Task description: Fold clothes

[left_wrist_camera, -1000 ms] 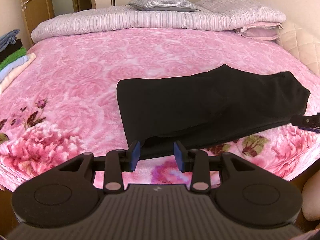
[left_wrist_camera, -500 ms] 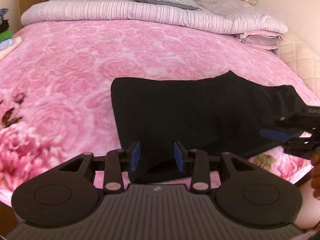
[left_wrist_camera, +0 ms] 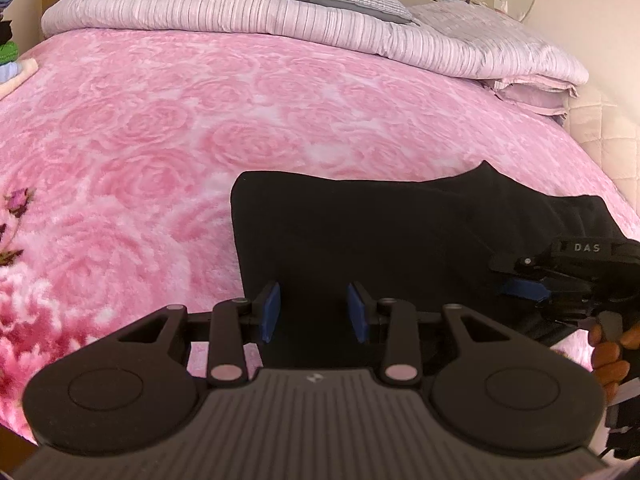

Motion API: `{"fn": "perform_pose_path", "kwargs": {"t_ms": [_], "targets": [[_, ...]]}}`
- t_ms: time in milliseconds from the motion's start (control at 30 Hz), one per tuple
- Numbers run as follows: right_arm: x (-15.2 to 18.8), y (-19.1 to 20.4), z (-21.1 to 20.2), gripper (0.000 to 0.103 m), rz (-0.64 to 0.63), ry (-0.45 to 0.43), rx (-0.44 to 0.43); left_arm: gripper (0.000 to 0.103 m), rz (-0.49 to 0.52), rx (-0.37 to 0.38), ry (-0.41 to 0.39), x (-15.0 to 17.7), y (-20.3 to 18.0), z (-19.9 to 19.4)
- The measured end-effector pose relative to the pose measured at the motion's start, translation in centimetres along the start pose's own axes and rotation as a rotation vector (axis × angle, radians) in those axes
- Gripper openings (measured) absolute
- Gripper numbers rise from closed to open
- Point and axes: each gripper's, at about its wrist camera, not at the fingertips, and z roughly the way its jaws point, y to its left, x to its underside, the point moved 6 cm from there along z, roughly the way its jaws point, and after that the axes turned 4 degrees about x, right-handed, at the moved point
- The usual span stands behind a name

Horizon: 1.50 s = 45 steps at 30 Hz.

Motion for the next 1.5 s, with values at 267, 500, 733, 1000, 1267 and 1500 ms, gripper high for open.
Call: {"fn": "perform_pose_path", "kwargs": {"t_ms": [267, 500, 733, 1000, 1267, 1500], "targets": [[-0.7, 2.0, -4.3, 0.005, -0.227, -0.176, 0.019, 0.032, 0.009, 0.031, -0.016, -1.1, -1.0, -0.2], [-4.4, -4.2, -11.8, 0.005, -0.190, -0.349, 0.142, 0.032, 0.053, 0.104, -0.006, -1.9, -4.0, 0.8], [-5.6, -12.2, -12.4, 0.005, -0.027, -0.326, 0.186, 0.032, 0.135, 0.143, 0.080, -1.0, -8.5, 4.3], [-8.4, -12.4, -15.9, 0.005, -0.100, -0.472, 0.240, 0.032, 0.193, 0.151, 0.071, -1.8, -11.1, 4.9], [-10.2, -17.5, -18.7, 0.005, -0.018, -0.515, 0.303, 0.032, 0.238, 0.170, 0.101, -1.9, -14.1, 7.5], [-12.5, -18.1, -20.7, 0.005, -0.034, -0.569, 0.261, 0.032, 0.276, 0.202, 0.097, -2.8, -16.1, 8.5]]}}
